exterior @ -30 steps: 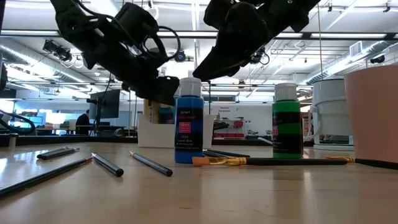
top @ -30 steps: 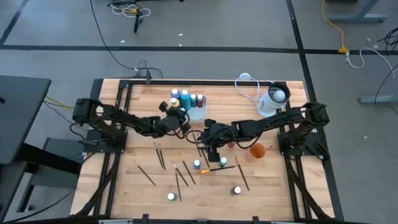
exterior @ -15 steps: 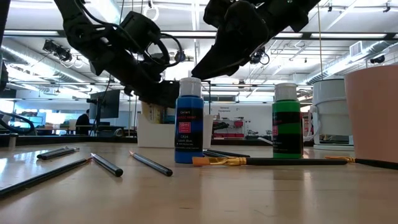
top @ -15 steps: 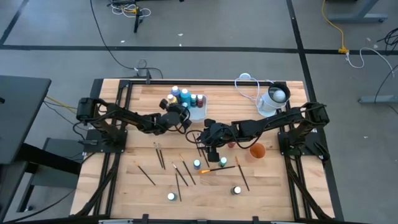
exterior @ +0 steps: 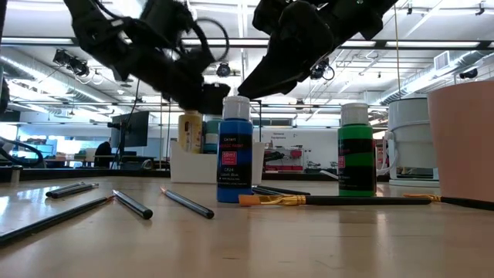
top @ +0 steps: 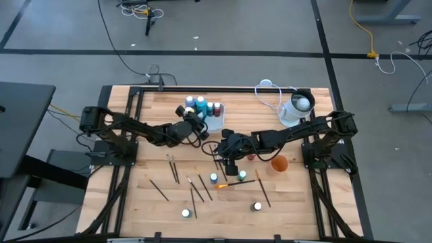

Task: Pick & Place Paint Supplies
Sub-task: Put the blue paint bottle into the white bin

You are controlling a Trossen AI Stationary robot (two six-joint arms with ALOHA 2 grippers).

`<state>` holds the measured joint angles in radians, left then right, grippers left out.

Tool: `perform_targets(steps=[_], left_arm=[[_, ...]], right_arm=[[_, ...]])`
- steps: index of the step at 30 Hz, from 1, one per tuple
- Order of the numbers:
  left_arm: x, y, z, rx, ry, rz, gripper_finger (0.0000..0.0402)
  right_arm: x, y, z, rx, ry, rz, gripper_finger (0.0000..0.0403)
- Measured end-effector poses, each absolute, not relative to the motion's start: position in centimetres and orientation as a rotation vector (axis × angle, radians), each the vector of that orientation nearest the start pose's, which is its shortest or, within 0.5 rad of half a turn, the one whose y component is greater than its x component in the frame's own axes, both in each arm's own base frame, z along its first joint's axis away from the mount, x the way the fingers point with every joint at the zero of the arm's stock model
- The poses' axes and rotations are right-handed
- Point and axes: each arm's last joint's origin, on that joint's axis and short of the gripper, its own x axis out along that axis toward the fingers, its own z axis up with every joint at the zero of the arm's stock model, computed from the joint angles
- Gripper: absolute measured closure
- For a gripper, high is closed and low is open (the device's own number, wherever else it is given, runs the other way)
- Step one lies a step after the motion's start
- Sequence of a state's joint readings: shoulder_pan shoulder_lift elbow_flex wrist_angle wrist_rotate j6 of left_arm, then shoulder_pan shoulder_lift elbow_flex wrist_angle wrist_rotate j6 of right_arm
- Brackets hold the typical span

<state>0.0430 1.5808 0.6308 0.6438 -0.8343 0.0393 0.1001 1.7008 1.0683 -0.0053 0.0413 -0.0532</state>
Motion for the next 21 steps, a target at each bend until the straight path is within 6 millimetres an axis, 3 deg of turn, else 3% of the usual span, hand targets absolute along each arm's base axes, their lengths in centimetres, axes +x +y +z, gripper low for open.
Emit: perform_targets(steps=[12,21], left_arm=[[26.4,-2.1,24.9,0.189,0.114,0.684,0.0267],[24.2,-3.7,26.0,0.111,0.135,0.63,0.0269]], right_arm=[[36.5,4.4,21.2,-0.022,0.588,0.361,0.0206],[38.5,5.9,18.7,-0.051,0.478,0.53,0.0206]])
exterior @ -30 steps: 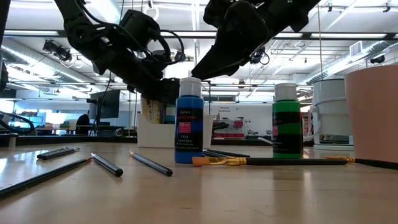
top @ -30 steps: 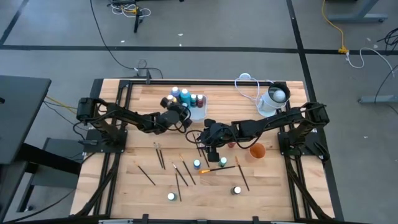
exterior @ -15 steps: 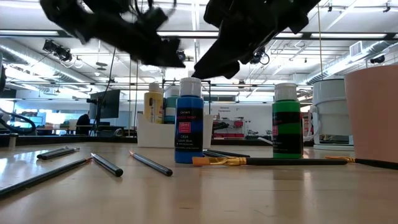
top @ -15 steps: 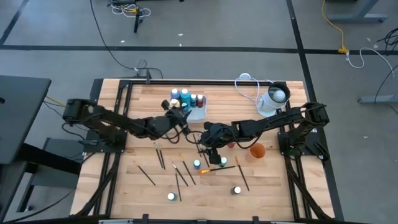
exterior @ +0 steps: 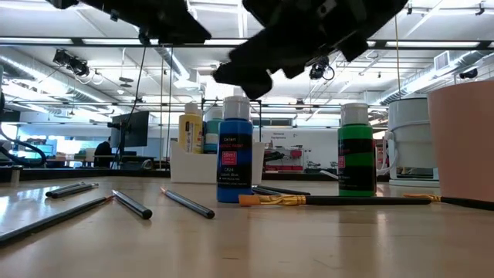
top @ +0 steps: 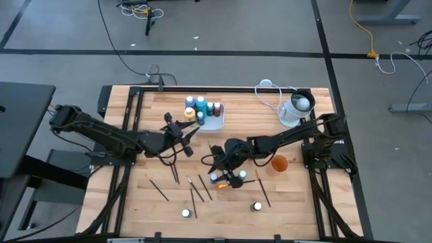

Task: Pick & Place Paint Supplies
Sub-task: Put the blue paint bottle into the white bin

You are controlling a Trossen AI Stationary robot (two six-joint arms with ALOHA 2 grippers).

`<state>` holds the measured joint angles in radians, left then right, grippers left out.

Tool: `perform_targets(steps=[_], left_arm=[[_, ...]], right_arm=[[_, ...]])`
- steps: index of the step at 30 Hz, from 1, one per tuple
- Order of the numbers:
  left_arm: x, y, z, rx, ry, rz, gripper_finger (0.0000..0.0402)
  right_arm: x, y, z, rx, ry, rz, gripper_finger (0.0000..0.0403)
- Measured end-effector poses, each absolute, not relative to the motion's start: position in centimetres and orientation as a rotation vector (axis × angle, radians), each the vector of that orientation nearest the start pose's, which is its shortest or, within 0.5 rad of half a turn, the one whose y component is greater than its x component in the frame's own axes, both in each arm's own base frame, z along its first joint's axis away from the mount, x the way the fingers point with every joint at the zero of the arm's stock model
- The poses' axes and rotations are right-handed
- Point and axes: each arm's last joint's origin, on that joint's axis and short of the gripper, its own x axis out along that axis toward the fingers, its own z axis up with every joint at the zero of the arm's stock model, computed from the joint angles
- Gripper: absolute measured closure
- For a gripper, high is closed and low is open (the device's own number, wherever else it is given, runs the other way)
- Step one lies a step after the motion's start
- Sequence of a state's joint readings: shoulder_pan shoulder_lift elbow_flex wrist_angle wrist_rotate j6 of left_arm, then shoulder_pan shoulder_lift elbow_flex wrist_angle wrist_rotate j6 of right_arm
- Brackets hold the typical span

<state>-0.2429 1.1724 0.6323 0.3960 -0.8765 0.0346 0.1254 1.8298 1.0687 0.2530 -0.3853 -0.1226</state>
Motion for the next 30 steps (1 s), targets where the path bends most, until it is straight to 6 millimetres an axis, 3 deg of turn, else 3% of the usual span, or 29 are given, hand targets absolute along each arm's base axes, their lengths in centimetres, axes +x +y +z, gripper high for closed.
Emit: perform_targets(steps=[4,11,22,30], left_arm=[[24.1,-4.1,25.6,0.121,0.162,0.614,0.0269],[24.2,-4.1,25.4,0.118,0.173,0.614,0.0269],[24.2,-4.1,25.4,0.12,0.175,0.609,0.0269],[24.2,-4.1,25.4,0.121,0.175,0.609,0.0269]], right_arm=[[38.6,6.1,17.4,-0.075,0.516,0.542,0.0206],[38.7,5.8,17.3,-0.118,0.53,0.437,0.0206],[38.4,5.6,16.8,-0.144,0.587,0.432,0.0209],[38.5,5.6,16.9,-0.148,0.565,0.441,0.0287]])
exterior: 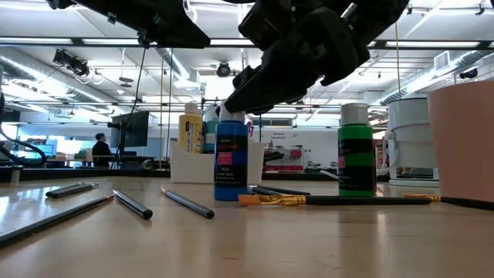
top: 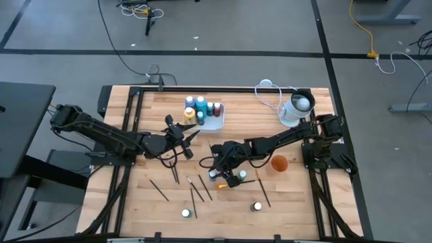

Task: Pick & Place Paint Supplies
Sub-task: Put the blue paint bottle into the white bin

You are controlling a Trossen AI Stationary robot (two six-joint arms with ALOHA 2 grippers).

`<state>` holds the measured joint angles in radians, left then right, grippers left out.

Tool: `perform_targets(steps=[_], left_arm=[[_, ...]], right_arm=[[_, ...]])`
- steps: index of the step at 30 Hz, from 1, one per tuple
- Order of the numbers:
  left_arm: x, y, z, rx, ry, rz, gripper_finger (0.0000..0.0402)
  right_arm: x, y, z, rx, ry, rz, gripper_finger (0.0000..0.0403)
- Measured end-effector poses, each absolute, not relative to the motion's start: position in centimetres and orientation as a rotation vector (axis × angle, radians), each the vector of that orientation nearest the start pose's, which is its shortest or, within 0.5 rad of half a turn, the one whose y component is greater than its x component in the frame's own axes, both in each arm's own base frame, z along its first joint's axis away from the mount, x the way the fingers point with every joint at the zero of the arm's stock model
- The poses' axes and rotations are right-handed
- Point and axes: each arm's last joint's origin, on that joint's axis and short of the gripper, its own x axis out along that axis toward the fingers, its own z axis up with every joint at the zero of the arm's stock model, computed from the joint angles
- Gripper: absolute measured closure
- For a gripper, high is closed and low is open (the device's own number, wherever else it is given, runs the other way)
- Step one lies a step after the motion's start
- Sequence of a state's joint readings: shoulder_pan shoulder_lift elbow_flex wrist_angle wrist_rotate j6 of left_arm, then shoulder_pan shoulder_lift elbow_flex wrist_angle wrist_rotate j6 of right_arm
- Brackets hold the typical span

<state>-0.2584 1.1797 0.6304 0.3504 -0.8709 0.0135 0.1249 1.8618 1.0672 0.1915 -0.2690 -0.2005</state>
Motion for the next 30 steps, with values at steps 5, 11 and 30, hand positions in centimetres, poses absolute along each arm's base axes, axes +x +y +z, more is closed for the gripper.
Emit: perform_targets(steps=[5,11,30], left_arm=[[24.2,-4.1,25.4,0.122,0.175,0.609,0.0269],[24.2,-4.1,25.4,0.122,0.175,0.609,0.0269],[24.3,-4.2,25.5,0.111,0.164,0.574,0.0269]], right_arm=[[39.1,5.7,18.2,-0.102,0.446,0.423,0.0291],[38.6,4.1,21.4,-0.109,0.381,0.129,0.0284],[38.9,-10.2,18.1,0.018,0.385,-0.429,0.0285]])
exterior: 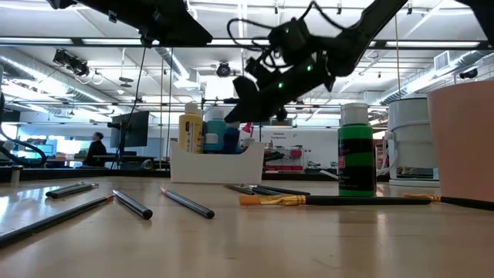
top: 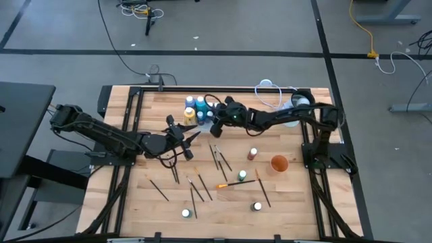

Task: Pick & Place Paint Supplies
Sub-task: Put the blue paint bottle into the white bin

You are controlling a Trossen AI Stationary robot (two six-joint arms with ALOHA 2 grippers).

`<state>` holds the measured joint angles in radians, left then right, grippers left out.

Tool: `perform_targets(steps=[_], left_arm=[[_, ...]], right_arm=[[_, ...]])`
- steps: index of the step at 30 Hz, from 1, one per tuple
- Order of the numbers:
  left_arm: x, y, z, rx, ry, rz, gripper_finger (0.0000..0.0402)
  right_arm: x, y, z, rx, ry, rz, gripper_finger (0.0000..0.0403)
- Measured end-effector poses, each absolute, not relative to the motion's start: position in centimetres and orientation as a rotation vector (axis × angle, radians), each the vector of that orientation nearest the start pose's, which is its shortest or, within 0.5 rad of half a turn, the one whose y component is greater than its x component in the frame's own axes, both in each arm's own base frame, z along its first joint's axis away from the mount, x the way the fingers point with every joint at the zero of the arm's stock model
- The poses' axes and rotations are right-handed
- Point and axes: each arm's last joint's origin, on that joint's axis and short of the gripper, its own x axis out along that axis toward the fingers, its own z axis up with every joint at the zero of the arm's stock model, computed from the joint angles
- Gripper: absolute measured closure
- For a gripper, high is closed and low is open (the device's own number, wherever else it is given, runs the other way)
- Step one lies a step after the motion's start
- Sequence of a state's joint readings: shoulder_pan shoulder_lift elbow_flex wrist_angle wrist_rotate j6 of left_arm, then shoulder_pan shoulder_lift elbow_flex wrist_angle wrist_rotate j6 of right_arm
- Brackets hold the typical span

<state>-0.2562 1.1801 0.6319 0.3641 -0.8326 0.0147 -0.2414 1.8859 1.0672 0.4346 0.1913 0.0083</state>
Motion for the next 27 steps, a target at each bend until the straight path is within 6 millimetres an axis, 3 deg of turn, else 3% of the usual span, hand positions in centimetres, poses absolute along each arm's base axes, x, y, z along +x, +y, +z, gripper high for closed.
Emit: perform_targets(steps=[11,17,27], left_arm=[[24.3,-4.2,25.5,0.151,0.176,0.56,0.0269],[24.3,-4.2,25.5,0.151,0.176,0.56,0.0269],[24.3,-4.2,25.4,0.159,0.189,0.56,0.0269]], right_arm=[[40.2,-12.4,14.5,0.011,0.363,-0.463,0.0284],[42.3,-13.4,14.8,0.012,0.38,-0.392,0.0284],[42.5,-13.5,15.1,0.012,0.412,-0.402,0.0268]])
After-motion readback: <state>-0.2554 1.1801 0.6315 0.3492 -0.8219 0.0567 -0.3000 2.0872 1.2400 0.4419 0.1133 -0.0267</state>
